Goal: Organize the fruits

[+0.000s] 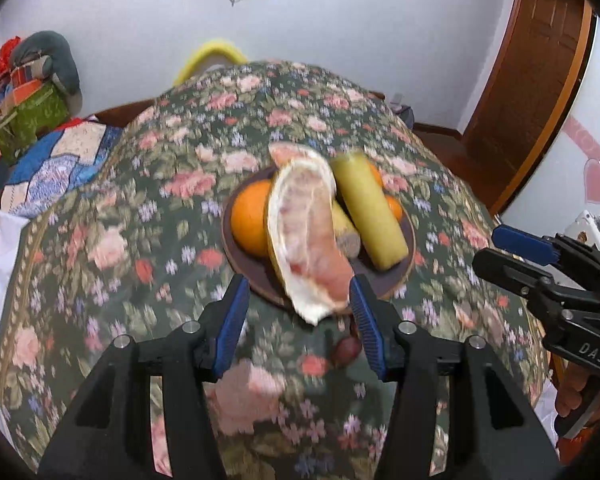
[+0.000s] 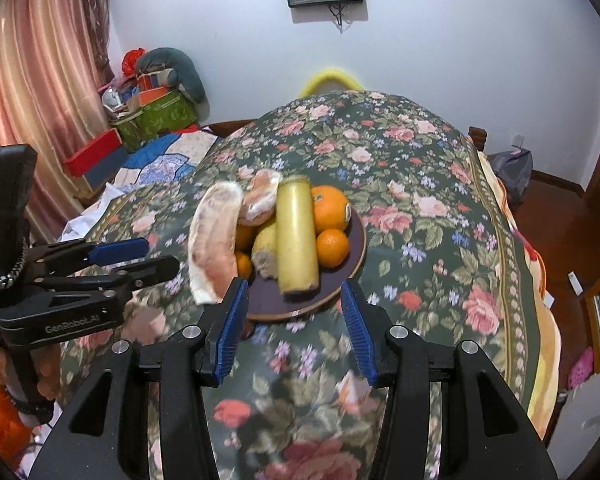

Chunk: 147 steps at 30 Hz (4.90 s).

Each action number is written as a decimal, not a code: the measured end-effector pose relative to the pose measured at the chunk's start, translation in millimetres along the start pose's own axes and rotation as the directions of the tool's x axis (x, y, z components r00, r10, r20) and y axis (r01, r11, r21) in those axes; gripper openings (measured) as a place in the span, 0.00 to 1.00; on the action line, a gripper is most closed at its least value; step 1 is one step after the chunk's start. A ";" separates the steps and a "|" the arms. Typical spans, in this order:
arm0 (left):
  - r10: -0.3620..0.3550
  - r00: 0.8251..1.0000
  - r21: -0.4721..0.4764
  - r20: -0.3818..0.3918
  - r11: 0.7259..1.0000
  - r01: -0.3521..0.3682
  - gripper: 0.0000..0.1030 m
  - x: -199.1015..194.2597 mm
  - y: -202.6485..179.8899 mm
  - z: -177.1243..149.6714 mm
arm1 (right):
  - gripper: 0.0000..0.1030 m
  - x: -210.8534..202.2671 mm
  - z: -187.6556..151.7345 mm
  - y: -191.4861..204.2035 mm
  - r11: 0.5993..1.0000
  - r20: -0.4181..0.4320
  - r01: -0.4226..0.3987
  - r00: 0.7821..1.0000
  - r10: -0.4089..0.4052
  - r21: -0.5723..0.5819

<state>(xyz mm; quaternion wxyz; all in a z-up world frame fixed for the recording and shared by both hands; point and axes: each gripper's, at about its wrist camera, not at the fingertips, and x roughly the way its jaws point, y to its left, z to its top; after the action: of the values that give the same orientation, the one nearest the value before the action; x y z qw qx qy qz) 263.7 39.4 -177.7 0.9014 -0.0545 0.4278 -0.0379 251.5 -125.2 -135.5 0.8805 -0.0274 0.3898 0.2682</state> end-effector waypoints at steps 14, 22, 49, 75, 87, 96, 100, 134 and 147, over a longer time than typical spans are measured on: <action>-0.041 0.991 0.027 -0.127 0.999 0.044 0.50 34.0 -16.9 -42.6 | 0.43 12.0 -37.5 -1.0 1.000 -0.082 -0.011 0.997 0.013 0.017; -0.077 0.987 0.046 -0.142 0.995 0.084 0.30 48.1 -23.8 -42.3 | 0.43 24.6 -44.9 -1.1 0.999 -0.121 -0.030 0.992 0.032 0.020; -0.075 0.994 -0.022 -0.075 0.997 0.073 0.19 20.4 25.4 -47.5 | 0.19 80.3 -32.2 40.3 0.995 -0.198 -0.100 0.975 0.095 -0.015; -0.145 0.989 0.038 0.040 0.989 0.144 0.19 14.0 -14.5 14.3 | 0.18 51.1 8.6 13.1 0.996 -0.046 -0.080 0.996 0.078 -0.038; -0.155 0.987 0.048 0.041 0.987 0.153 0.19 28.0 -19.6 30.8 | 0.24 54.4 14.6 2.6 0.996 -0.029 -0.075 0.997 0.074 -0.037; -0.165 0.986 0.060 0.003 0.985 0.165 0.20 46.5 -30.4 35.1 | 0.24 45.4 16.6 -13.0 0.998 -0.016 -0.070 0.997 0.070 -0.009; -0.159 0.987 0.059 0.010 0.986 0.158 0.30 45.5 -31.2 36.0 | 0.25 41.6 16.8 -14.6 0.998 -0.011 -0.067 0.998 0.067 -0.011; -0.042 0.809 0.083 0.586 0.996 -0.008 0.64 -267.6 -60.0 -11.0 | 0.57 -212.2 17.0 65.8 0.999 0.508 0.025 0.861 -0.002 -0.039; -0.002 0.771 0.074 0.637 0.996 -0.058 0.98 -294.8 -66.7 -37.5 | 0.93 -219.5 -0.1 78.5 0.995 0.553 0.102 0.829 -0.080 -0.008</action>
<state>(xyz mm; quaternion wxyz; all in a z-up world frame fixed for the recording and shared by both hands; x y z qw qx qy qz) 47.0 4.8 33.7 0.9949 -0.0176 0.0964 -0.0230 91.5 -157.1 30.9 0.9665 0.0163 0.1128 0.2298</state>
